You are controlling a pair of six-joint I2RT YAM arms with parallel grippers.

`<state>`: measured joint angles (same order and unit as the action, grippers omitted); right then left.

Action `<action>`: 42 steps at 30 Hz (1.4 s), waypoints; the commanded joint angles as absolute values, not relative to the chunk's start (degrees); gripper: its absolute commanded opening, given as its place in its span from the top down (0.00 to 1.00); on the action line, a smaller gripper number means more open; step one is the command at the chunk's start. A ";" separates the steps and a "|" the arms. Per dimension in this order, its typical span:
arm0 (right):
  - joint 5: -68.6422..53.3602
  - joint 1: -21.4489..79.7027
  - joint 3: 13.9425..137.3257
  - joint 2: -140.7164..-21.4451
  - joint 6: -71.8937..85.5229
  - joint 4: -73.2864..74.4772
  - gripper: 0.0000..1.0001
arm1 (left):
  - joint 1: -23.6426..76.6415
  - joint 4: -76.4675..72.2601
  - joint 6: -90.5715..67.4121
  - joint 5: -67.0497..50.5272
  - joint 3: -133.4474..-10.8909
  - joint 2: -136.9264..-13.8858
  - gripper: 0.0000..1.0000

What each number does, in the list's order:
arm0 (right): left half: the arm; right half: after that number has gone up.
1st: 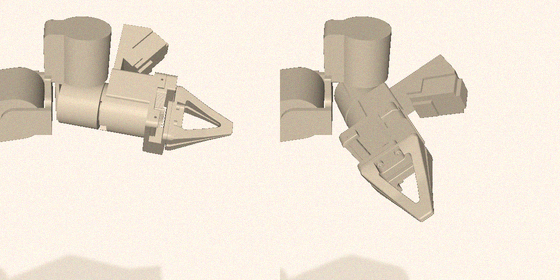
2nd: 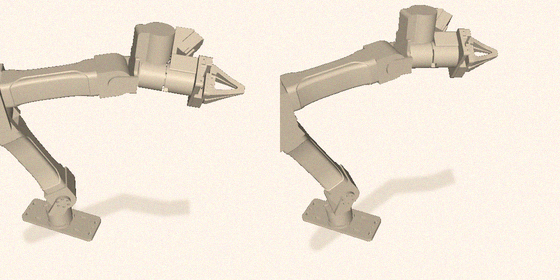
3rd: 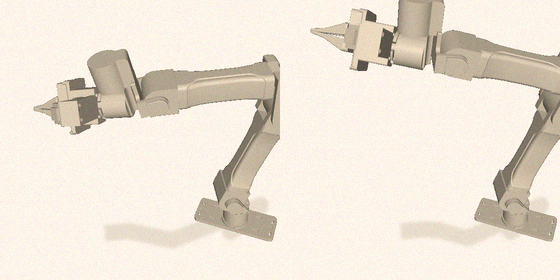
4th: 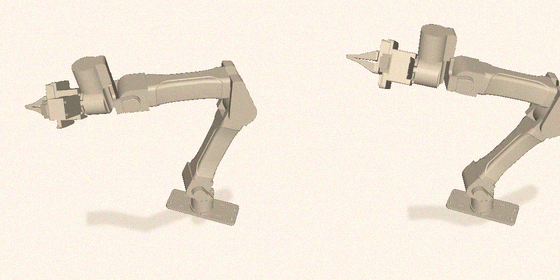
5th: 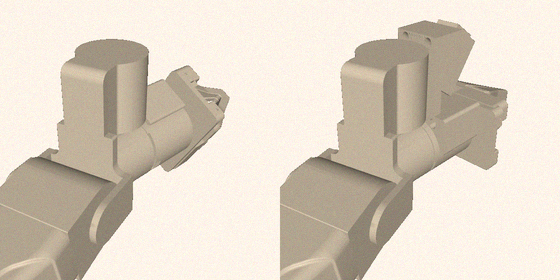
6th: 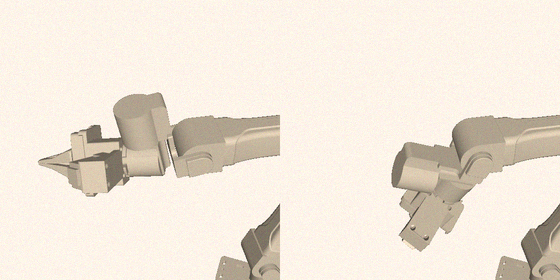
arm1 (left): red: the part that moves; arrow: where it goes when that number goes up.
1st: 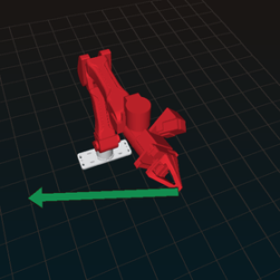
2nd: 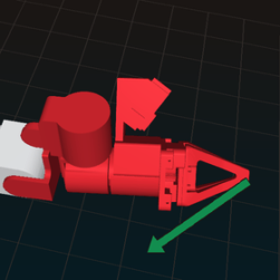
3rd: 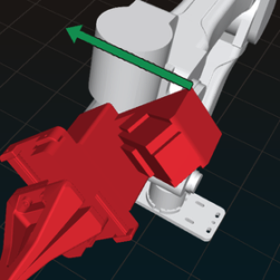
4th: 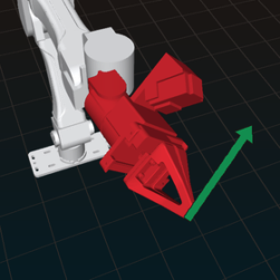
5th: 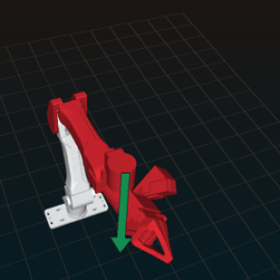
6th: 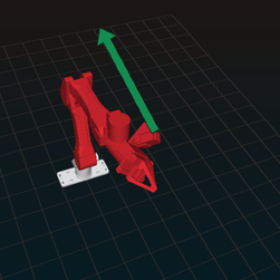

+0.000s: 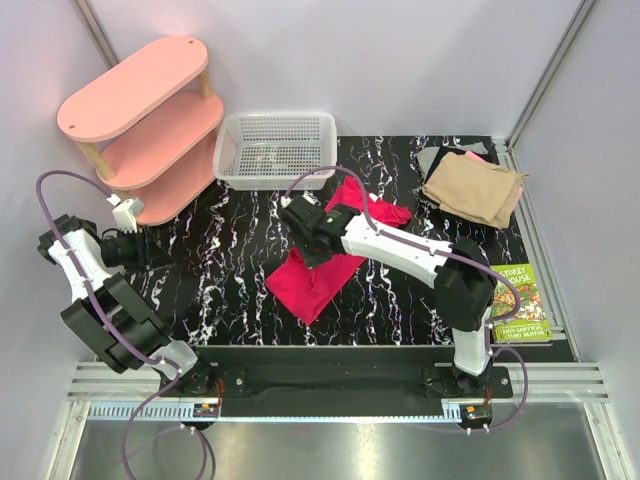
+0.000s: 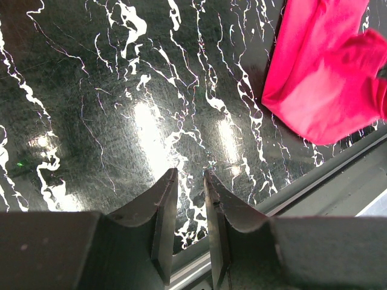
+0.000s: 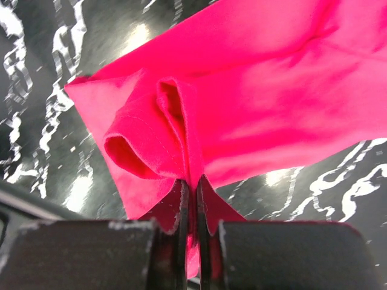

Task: Fold and stack the t-shirts
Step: Fold the folded rectangular tshirt in 1/3 of the way

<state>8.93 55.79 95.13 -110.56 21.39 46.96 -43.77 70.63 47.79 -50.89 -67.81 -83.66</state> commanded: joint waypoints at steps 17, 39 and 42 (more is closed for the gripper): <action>4.22 46.76 98.17 -117.51 11.34 42.71 0.87 | -41.92 70.93 49.57 -52.03 -68.56 -81.04 0.72; 9.46 41.39 114.35 -118.41 11.06 53.44 0.06 | -41.40 72.33 52.29 -50.62 -65.74 -79.02 0.72; 13.14 47.25 109.44 -113.93 11.61 51.51 0.02 | -41.31 72.33 52.12 -50.80 -66.18 -79.10 0.72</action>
